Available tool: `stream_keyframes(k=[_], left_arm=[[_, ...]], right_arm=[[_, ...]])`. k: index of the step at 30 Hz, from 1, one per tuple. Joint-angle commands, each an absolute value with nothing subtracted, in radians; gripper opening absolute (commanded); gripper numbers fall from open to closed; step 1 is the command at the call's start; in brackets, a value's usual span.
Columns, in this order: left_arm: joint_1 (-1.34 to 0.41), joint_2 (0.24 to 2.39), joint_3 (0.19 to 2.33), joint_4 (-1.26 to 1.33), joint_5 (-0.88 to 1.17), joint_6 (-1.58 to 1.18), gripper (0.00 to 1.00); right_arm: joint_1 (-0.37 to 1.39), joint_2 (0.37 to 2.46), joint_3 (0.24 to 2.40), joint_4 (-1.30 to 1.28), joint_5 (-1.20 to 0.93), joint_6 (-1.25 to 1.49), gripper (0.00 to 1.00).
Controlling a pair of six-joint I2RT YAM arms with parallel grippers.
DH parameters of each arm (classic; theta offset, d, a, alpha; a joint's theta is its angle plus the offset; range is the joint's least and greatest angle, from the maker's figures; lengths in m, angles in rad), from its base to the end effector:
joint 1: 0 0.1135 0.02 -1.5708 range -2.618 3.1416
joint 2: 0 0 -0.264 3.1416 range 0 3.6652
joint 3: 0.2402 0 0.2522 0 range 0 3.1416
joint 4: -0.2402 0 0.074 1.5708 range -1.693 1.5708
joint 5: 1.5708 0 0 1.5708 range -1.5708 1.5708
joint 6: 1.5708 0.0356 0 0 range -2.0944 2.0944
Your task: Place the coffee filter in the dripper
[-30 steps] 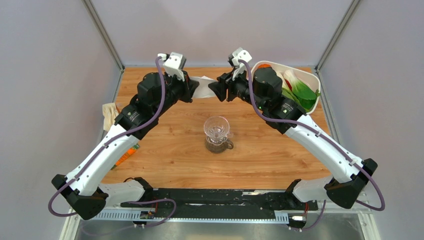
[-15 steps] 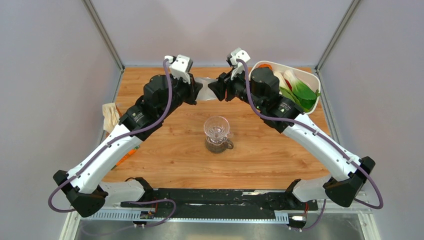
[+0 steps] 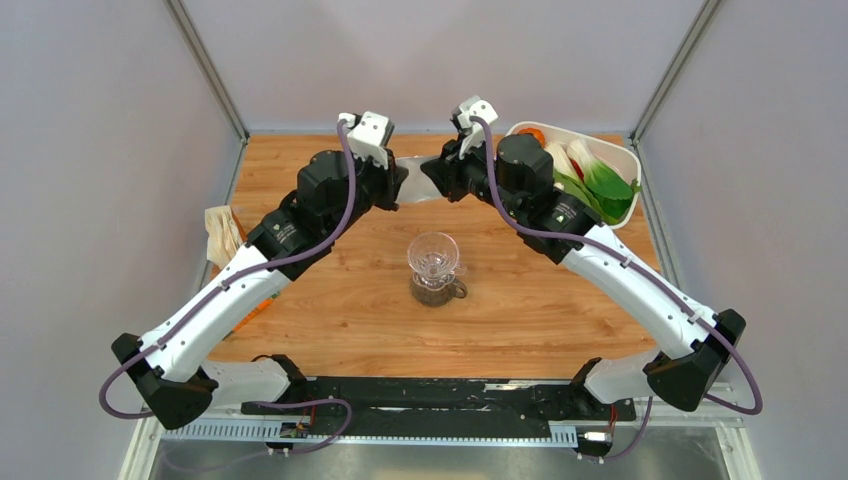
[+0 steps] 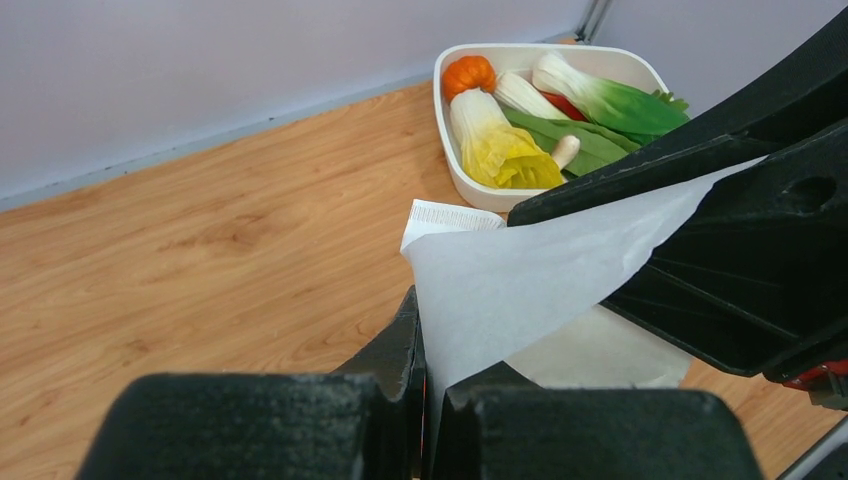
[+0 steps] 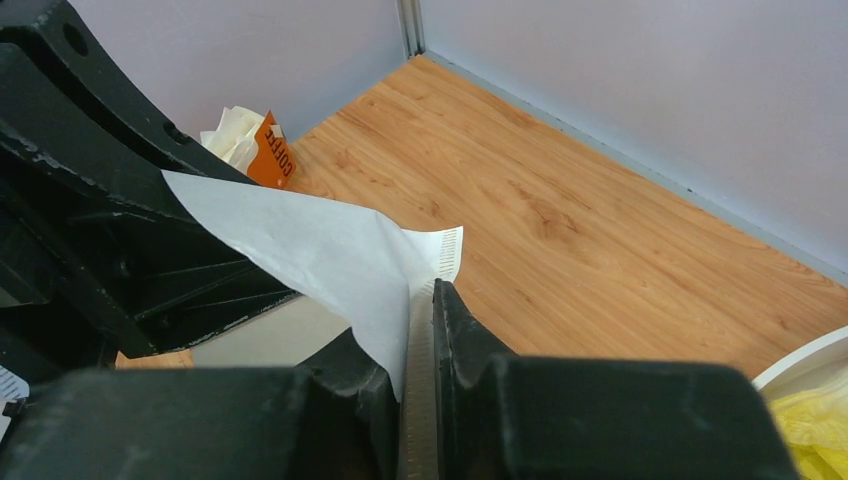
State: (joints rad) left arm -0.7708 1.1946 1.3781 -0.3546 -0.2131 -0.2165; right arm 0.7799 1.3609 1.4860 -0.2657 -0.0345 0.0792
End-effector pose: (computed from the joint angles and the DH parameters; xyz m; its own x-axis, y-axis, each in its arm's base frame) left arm 0.1918 -0.1758 0.4442 -0.2334 -0.0659 -0.9701 0.4928 0.8520 -0.1765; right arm 0.2189 0.2182 0.4464 -0.1568 -0.0439 -0.9866 -0.7169 0.6922 0.0832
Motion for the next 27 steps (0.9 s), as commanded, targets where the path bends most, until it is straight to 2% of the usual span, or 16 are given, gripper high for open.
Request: stream_keyframes(k=[1, 4, 6, 9, 11, 14, 15, 16, 19, 21, 27], left_arm=[[-0.776, 1.199, 1.42, -0.316, -0.218, -0.2, 0.05], [-0.776, 1.202, 1.419, -0.315, -0.201, -0.207, 0.18], [-0.776, 1.199, 1.42, -0.318, -0.174, -0.202, 0.29], [-0.775, 1.182, 1.439, -0.363, -0.108, -0.174, 0.57], [-0.766, 1.157, 1.454, -0.404, -0.015, -0.121, 0.69], [-0.69, 1.072, 1.443, -0.446, 0.209, -0.041, 0.72], [-0.66, 1.054, 1.429, -0.447, 0.375, -0.032, 0.72], [-0.59, 1.02, 1.423, -0.447, 0.452, -0.031, 0.73], [-0.427, 0.988, 1.421, -0.46, 0.805, -0.036, 0.69], [-0.334, 0.982, 1.432, -0.508, 0.968, 0.05, 0.67], [-0.298, 1.025, 1.487, -0.835, 1.079, 0.466, 0.67]], right_arm=[[0.778, 1.365, 1.506, -0.247, -0.03, 0.101, 0.1], [0.778, 1.364, 1.507, -0.249, -0.026, 0.099, 0.0], [0.778, 1.36, 1.501, -0.249, -0.028, 0.089, 0.0], [0.774, 1.342, 1.486, -0.25, -0.038, 0.046, 0.0], [0.755, 1.317, 1.467, -0.25, -0.079, 0.022, 0.0], [0.699, 1.273, 1.429, -0.251, -0.216, 0.005, 0.0], [0.676, 1.258, 1.418, -0.251, -0.288, -0.017, 0.0], [0.656, 1.243, 1.406, -0.251, -0.348, -0.031, 0.0], [0.604, 1.199, 1.367, -0.25, -0.532, -0.064, 0.0], [0.586, 1.165, 1.349, -0.25, -0.665, -0.103, 0.0], [0.587, 1.12, 1.312, -0.256, -0.991, -0.174, 0.0]])
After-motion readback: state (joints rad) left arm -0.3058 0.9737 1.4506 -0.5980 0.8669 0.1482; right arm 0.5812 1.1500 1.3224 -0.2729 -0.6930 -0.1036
